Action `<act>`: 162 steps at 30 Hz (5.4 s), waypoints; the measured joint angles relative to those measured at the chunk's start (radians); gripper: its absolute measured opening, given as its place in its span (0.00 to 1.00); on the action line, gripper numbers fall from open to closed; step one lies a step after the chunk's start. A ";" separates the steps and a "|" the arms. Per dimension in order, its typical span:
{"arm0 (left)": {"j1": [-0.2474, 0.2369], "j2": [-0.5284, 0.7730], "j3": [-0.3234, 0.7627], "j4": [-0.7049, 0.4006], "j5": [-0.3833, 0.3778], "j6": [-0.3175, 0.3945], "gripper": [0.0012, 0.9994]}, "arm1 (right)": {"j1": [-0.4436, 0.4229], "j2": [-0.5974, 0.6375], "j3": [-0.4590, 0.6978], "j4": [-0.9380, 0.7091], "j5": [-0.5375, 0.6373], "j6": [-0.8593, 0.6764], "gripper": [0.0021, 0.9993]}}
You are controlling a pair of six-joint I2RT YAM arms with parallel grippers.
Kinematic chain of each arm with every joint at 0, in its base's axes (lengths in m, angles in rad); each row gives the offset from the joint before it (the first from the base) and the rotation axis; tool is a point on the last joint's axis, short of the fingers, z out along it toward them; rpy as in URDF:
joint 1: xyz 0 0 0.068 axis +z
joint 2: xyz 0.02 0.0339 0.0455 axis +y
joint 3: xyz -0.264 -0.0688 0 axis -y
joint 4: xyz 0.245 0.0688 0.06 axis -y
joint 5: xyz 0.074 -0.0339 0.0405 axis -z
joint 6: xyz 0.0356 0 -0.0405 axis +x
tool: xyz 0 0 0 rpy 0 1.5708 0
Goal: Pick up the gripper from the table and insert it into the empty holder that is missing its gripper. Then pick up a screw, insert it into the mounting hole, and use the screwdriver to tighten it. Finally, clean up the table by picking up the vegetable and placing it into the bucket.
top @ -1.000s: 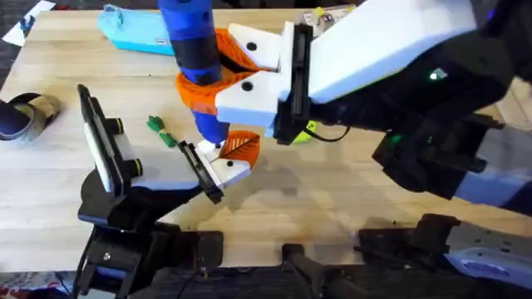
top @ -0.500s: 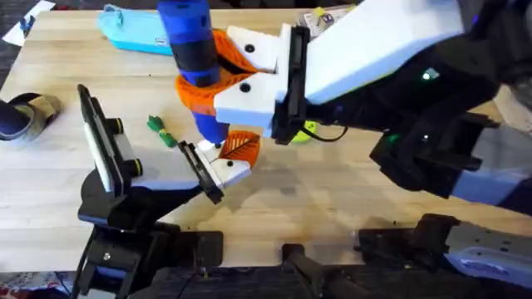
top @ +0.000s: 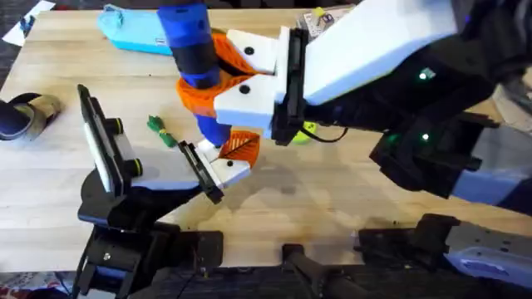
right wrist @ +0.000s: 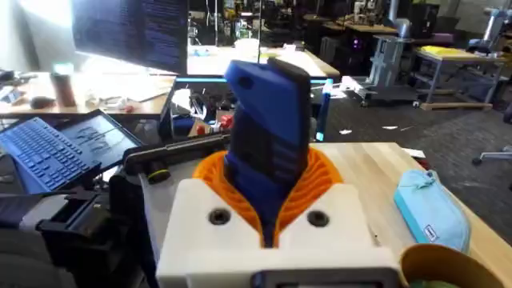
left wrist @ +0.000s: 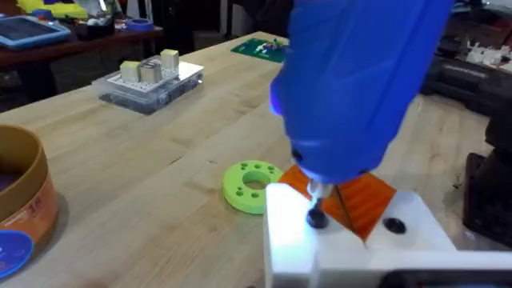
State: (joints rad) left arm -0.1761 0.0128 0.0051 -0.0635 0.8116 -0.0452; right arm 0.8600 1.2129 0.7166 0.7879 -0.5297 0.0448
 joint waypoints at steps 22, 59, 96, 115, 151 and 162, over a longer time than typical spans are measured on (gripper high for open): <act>0.000 0.000 0.000 0.000 0.000 0.000 0.01 | 0.000 0.000 0.000 0.019 -0.003 0.004 0.04; 0.000 0.000 0.000 0.000 0.000 0.000 0.01 | 0.000 0.009 0.000 0.005 -0.003 0.023 0.04; 0.000 0.000 0.000 0.000 0.000 0.000 0.01 | -0.132 0.021 -0.009 0.210 -0.022 0.022 0.04; 0.000 0.000 0.000 0.000 0.000 0.000 0.01 | -0.544 0.021 -0.013 -0.748 0.131 -0.671 0.04; 0.000 0.000 0.000 0.000 0.000 0.000 0.01 | -0.576 0.385 0.030 -0.751 0.603 -0.951 0.71; 0.000 0.000 0.000 0.000 0.000 0.000 0.01 | -0.576 0.307 0.049 -0.933 0.598 -0.708 1.00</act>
State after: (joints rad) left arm -0.1761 0.0128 0.0055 -0.0635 0.8120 -0.0450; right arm 0.2836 1.5198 0.7654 -0.1452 0.0683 -0.6635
